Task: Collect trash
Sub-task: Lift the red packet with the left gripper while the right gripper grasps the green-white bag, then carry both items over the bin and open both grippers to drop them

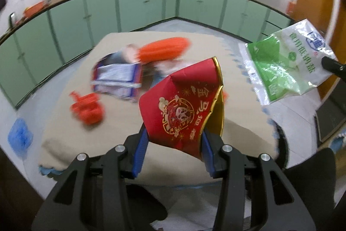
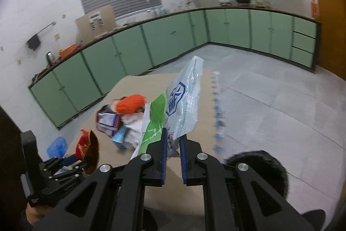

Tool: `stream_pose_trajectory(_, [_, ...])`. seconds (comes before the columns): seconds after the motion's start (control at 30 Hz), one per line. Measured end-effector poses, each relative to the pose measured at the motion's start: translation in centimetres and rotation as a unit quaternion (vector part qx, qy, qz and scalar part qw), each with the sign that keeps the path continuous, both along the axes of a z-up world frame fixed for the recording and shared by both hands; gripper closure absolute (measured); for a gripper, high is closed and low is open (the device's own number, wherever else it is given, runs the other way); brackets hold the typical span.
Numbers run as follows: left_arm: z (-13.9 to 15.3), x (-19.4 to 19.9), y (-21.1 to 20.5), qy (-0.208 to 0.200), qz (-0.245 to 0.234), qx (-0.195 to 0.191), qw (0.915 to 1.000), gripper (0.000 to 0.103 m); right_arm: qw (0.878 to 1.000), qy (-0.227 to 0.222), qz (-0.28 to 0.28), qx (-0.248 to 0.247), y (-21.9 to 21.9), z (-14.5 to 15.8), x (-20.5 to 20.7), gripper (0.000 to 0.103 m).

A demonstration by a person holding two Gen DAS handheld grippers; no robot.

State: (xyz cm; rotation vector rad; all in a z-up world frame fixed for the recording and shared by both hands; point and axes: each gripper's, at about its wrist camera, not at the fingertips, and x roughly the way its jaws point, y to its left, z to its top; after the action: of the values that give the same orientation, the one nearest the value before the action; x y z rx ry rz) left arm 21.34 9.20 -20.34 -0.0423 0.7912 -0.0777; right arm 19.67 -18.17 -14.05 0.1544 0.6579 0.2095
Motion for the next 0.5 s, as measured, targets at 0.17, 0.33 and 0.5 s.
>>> stream_pose_trajectory(0.17, [0.5, 0.6, -6.9, -0.007, -0.075, -0.011, 0.9971, 0.060, 0.998, 0.018, -0.061, -0.006, -5.2, -1.2, -2.4, 0.092])
stream_pose_trajectory(0.33, [0.0, 2.0, -12.9, -0.001, -0.142, -0.015, 0.9897, 0.060, 0.991, 0.055, -0.123, -0.009, -10.5, -4.6, -3.8, 0.092])
stream_pose_trajectory(0.5, [-1.0, 4.1, -19.1, 0.013, -0.207, -0.017, 0.9781, 0.060, 0.981, 0.098, -0.166, -0.012, -14.3, -8.4, -3.7, 0.092])
